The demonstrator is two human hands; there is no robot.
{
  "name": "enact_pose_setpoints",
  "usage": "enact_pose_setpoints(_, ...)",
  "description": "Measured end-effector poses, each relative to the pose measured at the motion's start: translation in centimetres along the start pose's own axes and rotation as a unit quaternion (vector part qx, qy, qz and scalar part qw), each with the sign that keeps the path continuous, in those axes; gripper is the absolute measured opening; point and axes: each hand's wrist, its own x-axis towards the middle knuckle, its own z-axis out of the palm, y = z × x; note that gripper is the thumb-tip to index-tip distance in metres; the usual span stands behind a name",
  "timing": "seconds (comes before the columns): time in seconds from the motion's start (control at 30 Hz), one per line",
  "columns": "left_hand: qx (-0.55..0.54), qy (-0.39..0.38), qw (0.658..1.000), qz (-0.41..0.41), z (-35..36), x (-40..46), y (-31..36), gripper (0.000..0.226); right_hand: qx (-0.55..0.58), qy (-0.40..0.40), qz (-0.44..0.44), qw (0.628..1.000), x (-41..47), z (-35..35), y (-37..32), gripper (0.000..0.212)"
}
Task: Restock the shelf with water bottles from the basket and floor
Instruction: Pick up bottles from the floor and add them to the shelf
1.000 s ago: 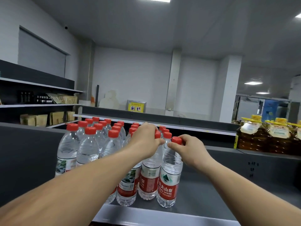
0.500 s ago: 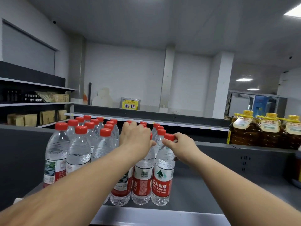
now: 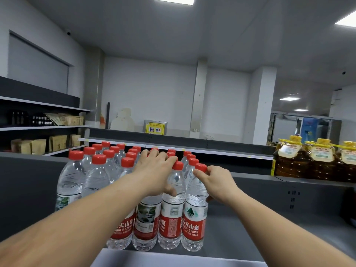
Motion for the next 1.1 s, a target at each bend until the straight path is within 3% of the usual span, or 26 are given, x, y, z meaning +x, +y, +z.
enact_pose_setpoints(0.1,0.047,-0.038,0.998,0.019,0.0,-0.3,-1.4,0.121,-0.015,-0.005,-0.001,1.0,0.1,0.1,-0.1,0.044)
enact_pose_setpoints(0.2,0.034,-0.05,0.998,0.033,0.0,-0.4,-1.6,0.117,0.01,-0.024,0.015,1.0,0.1,-0.2,-0.2,0.042)
enact_pose_setpoints(0.43,-0.059,-0.044,0.997,0.027,0.9,-0.4,-1.6,0.104,-0.014,-0.018,0.015,1.0,-0.4,-0.4,-0.2,0.043)
enact_pose_setpoints(0.73,-0.022,-0.013,0.999,0.039,1.1,-0.8,-1.8,0.123,0.027,-0.025,0.039,0.999,-1.2,-0.4,-0.6,0.045)
enact_pose_setpoints(0.9,-0.044,0.009,0.999,0.016,0.1,-1.9,-2.1,0.114,0.051,-0.024,0.052,0.997,-1.9,-0.7,-0.8,0.036)
enact_pose_setpoints(1.1,-0.063,0.098,0.993,-0.01,-2.0,-3.8,-2.7,0.084,0.057,-0.007,0.045,0.997,-3.3,-1.7,-2.1,0.04)
